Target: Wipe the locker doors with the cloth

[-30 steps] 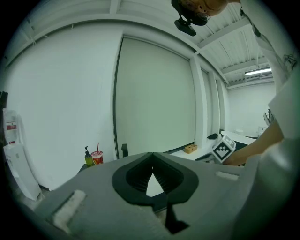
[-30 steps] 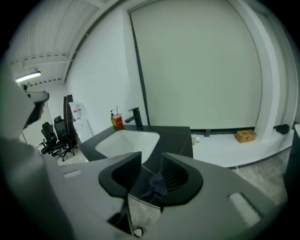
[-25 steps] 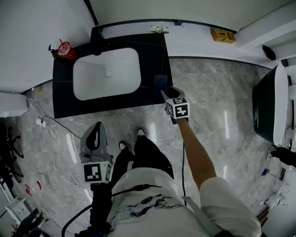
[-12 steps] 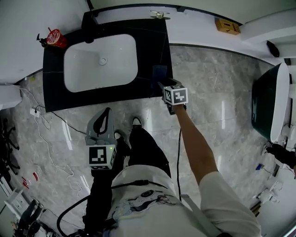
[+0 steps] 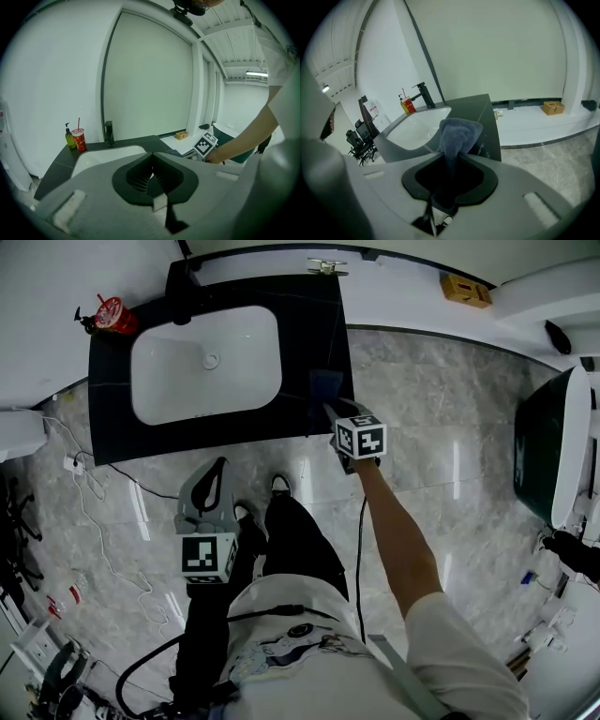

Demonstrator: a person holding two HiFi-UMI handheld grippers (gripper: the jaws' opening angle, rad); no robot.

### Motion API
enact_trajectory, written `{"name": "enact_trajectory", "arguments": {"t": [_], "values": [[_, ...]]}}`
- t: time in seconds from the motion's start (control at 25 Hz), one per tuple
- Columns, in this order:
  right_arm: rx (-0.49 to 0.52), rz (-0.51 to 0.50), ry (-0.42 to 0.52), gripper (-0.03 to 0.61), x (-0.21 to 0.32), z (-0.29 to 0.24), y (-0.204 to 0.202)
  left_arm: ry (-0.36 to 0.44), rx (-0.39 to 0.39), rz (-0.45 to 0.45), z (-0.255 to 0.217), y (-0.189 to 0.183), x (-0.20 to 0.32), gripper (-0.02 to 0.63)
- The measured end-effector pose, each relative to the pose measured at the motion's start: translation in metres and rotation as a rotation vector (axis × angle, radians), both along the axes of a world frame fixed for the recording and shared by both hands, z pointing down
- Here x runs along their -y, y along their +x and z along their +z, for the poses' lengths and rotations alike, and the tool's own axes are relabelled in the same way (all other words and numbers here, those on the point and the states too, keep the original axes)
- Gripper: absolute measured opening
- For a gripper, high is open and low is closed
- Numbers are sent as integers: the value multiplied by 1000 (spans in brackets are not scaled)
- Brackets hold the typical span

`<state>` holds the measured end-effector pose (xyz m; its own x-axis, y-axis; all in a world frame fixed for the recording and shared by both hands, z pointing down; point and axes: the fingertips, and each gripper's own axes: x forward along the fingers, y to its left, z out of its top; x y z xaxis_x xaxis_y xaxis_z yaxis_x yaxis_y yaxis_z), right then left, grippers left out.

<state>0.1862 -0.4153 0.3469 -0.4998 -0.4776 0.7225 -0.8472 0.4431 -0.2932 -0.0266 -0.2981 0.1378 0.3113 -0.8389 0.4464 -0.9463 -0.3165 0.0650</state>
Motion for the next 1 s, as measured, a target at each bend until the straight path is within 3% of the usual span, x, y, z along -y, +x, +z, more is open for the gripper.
{"name": "enact_trajectory", "arguments": {"t": [0.48,1.0], "values": [[103,5,329,74,-38,-149,-4,98,-6,-25,-46,-8,-36,3],[147,34,629,75,-177,-294,-23,258,34,3,-113,-35,-135,3]]}}
